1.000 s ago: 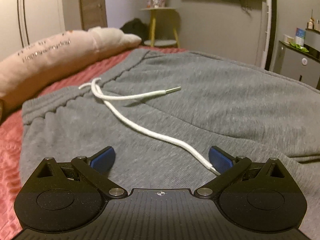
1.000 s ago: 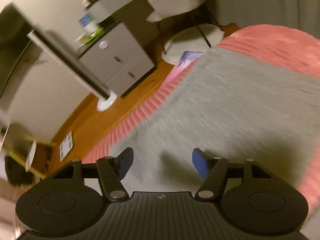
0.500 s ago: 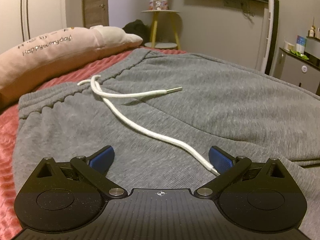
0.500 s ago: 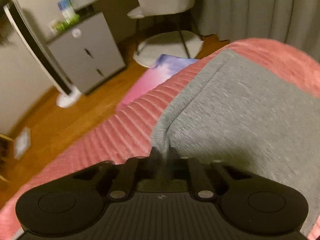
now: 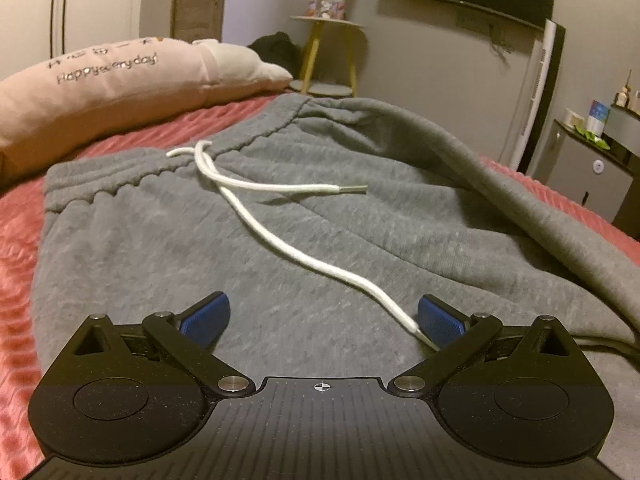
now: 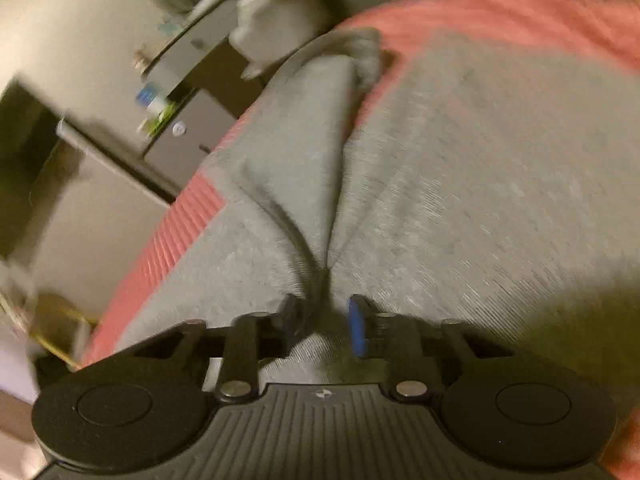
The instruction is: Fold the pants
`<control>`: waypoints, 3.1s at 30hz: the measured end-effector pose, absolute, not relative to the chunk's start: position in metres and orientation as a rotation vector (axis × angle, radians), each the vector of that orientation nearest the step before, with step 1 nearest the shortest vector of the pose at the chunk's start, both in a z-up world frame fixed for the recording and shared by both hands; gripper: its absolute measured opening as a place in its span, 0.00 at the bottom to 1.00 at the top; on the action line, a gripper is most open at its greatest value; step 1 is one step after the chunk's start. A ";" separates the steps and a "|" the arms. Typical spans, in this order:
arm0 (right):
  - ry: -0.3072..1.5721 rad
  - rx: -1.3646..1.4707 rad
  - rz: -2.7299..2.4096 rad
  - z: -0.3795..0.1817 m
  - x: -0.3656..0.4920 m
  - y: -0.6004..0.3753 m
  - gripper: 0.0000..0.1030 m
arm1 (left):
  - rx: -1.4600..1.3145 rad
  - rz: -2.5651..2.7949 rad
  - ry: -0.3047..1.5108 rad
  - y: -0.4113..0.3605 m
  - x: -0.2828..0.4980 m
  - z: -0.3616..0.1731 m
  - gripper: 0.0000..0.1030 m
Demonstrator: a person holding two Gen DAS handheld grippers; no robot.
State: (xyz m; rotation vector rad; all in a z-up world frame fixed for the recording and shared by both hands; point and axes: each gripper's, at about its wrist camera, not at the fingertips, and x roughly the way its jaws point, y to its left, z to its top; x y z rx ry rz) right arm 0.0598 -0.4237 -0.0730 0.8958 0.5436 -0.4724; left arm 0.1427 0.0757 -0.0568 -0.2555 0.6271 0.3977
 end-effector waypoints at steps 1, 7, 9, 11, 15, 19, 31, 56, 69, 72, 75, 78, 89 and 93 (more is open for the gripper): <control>0.527 0.768 -0.496 -0.058 0.066 -0.418 0.30 | -0.261 0.394 0.627 0.076 0.140 -0.056 1.00; 0.477 0.172 -0.506 -0.033 0.127 -0.372 0.69 | -0.276 0.384 0.622 0.075 0.133 -0.054 1.00; 0.524 0.171 -0.482 -0.040 0.145 -0.373 0.69 | -0.307 0.372 0.621 0.080 0.132 -0.047 1.00; 0.622 0.172 -0.466 -0.054 0.171 -0.379 0.67 | -0.396 0.369 0.553 0.091 0.131 -0.030 1.00; 0.649 0.153 -0.533 -0.065 0.174 -0.397 0.05 | -0.410 0.228 0.557 0.105 0.173 0.009 1.00; 0.550 0.412 -0.580 -0.069 0.118 -0.423 0.05 | -0.568 0.164 0.645 0.126 0.251 0.018 1.00; 0.555 0.154 -0.615 -0.079 0.154 -0.397 0.27 | -0.616 0.126 0.961 0.127 0.374 -0.025 0.29; 0.452 1.070 -0.656 -0.082 -0.066 -0.491 0.25 | -0.720 0.087 0.718 0.209 0.099 -0.050 0.45; 0.431 1.113 -0.650 -0.088 -0.054 -0.503 0.09 | -0.988 0.208 0.735 0.285 0.164 -0.071 0.15; 0.443 1.131 -0.656 -0.082 -0.049 -0.516 0.06 | -0.941 0.165 0.709 0.289 0.158 -0.046 0.11; 0.330 1.140 -0.590 -0.053 -0.055 -0.521 0.05 | -0.960 0.065 0.567 0.295 0.141 -0.015 0.11; 0.169 1.095 -0.501 -0.025 -0.074 -0.521 0.05 | -0.943 0.038 0.492 0.297 0.127 -0.002 0.11; 0.462 0.976 -0.688 -0.079 -0.084 -0.526 0.07 | -0.719 0.204 0.751 0.286 0.126 -0.071 0.13; 0.459 0.907 -0.663 -0.058 -0.070 -0.525 0.08 | -0.653 0.164 0.671 0.275 0.124 -0.042 0.13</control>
